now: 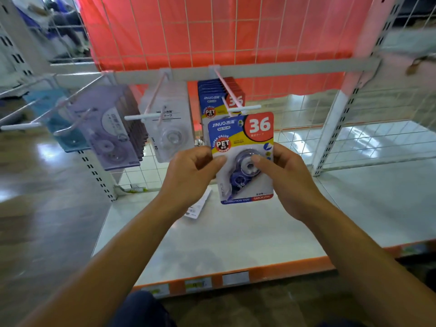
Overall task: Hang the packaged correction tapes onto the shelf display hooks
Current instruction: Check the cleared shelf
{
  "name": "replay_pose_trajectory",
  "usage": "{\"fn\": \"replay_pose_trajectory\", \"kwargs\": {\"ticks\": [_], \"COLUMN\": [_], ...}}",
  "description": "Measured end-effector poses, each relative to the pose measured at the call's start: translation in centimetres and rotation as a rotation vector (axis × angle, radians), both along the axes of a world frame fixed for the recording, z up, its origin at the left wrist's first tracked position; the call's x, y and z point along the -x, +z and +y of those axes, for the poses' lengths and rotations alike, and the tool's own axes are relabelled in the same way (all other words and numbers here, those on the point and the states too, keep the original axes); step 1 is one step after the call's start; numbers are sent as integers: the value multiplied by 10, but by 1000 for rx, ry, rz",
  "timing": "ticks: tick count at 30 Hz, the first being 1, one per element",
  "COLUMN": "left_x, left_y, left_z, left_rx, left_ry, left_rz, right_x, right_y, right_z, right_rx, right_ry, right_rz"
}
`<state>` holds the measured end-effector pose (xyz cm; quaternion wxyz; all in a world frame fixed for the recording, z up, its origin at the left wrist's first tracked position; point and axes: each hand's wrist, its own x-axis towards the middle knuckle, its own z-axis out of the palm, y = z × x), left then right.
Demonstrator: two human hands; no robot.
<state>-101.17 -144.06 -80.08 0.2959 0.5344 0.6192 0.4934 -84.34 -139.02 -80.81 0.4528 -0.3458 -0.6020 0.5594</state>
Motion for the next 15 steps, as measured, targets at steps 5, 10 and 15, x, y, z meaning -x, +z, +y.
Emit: {"fn": "replay_pose_trajectory", "kwargs": {"ticks": [5, 10, 15], "left_x": [4, 7, 10], "left_y": [-2, -2, -5], "left_z": [6, 13, 23], "left_rx": [28, -10, -16], "left_ry": [32, 37, 60], "left_rz": [-37, -42, 18], "right_x": [8, 11, 14], "right_y": [-4, -8, -12], "right_z": [5, 13, 25], "right_rx": [23, 19, 29], "right_ry": [-16, -8, -1], "right_rz": [-27, 8, 60]}}
